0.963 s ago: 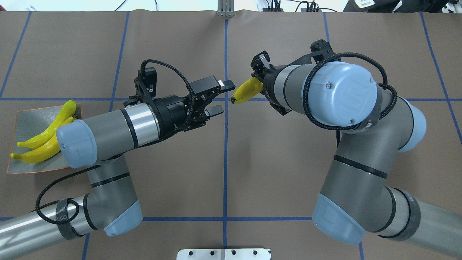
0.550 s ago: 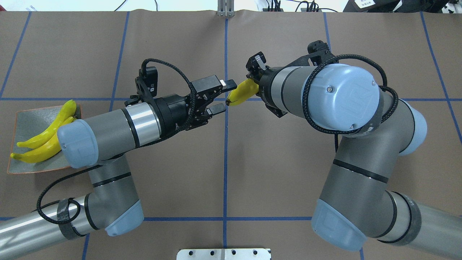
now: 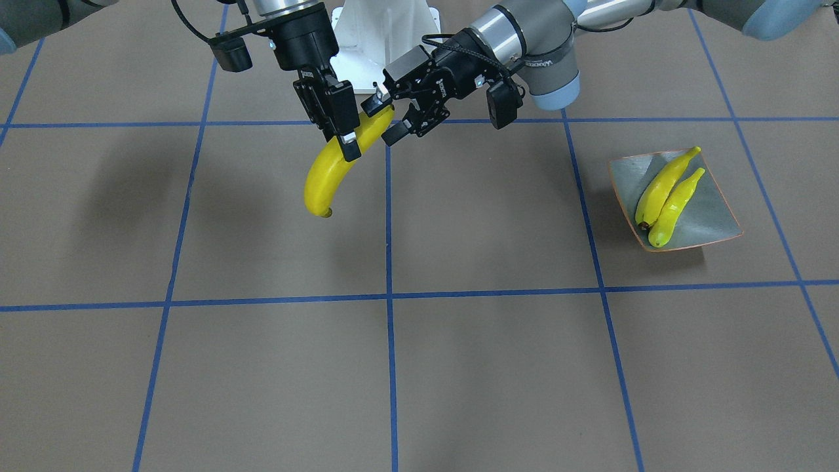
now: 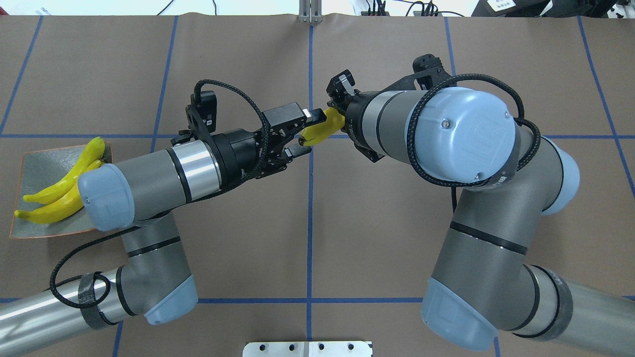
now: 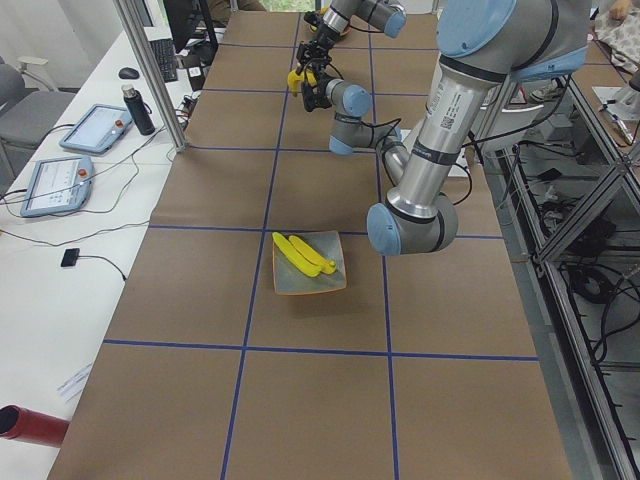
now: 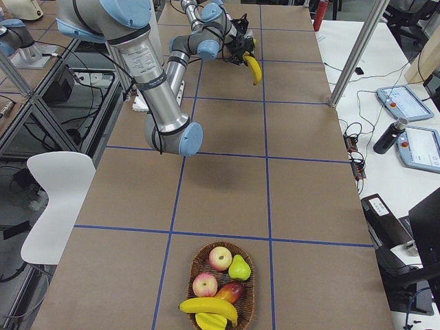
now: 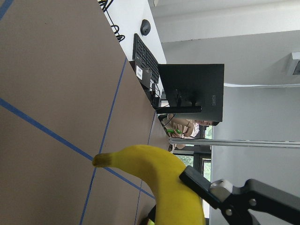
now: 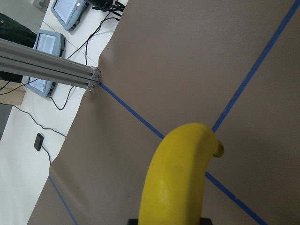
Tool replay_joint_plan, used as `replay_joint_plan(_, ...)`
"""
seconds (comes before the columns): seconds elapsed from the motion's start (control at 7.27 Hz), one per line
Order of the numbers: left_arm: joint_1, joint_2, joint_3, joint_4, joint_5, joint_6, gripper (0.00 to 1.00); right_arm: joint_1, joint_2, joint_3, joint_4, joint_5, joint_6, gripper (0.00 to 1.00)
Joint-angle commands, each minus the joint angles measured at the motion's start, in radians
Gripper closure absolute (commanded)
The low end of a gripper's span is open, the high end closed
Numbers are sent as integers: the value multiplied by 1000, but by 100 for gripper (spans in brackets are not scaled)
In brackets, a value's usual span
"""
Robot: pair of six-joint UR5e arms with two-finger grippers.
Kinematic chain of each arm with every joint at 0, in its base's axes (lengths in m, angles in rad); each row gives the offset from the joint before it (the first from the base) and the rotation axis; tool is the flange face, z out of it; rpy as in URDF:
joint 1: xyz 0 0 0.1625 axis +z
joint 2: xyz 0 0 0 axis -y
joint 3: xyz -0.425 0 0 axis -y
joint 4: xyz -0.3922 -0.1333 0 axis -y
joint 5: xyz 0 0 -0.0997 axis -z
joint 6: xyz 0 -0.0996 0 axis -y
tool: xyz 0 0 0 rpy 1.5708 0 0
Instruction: Transfer all bananas from basket to plate
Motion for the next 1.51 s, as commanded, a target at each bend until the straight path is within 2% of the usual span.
replay_joint_plan(0.0,0,1,0,0,0,0,19,-13,3,0,0,-8,0,100)
replay_joint_plan(0.14,0,1,0,0,0,0,26,-13,3,0,0,-8,0,100)
replay_joint_plan(0.28,0,1,0,0,0,0,28,-13,6,0,0,-8,0,100)
replay_joint_plan(0.41,0,1,0,-5,0,1,36,-13,6,0,0,-8,0,100)
replay_joint_plan(0.55,0,1,0,-14,0,1,54,-13,7,0,0,-8,-2,100)
replay_joint_plan(0.69,-2,2,0,-14,0,4,80,-13,9,-3,2,-9,-2,100)
replay_joint_plan(0.83,-2,5,0,-14,0,7,100,-13,9,-4,2,-14,-5,100)
replay_joint_plan(0.96,-2,8,0,-14,-2,7,100,-13,9,-7,3,-26,-20,89)
replay_joint_plan(1.1,-2,13,0,-16,-3,7,100,-14,9,-9,3,-64,-29,1)
replay_joint_plan(1.38,-2,16,0,-16,-6,7,100,-13,9,23,2,-69,-137,0)
